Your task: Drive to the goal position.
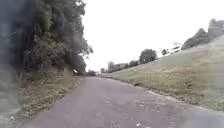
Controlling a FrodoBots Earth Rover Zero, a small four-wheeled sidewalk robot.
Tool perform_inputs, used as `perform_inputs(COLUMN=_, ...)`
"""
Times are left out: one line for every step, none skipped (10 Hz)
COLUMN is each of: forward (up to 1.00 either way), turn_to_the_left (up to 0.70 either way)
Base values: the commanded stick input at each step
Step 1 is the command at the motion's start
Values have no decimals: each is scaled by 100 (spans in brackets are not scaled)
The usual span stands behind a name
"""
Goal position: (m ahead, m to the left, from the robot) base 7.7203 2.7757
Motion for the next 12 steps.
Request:
perform_inputs(forward=45, turn_to_the_left=0)
perform_inputs(forward=45, turn_to_the_left=0)
perform_inputs(forward=45, turn_to_the_left=0)
perform_inputs(forward=45, turn_to_the_left=0)
perform_inputs(forward=45, turn_to_the_left=0)
perform_inputs(forward=45, turn_to_the_left=22)
perform_inputs(forward=45, turn_to_the_left=25)
perform_inputs(forward=45, turn_to_the_left=27)
perform_inputs(forward=45, turn_to_the_left=27)
perform_inputs(forward=45, turn_to_the_left=27)
perform_inputs(forward=45, turn_to_the_left=27)
perform_inputs(forward=45, turn_to_the_left=27)
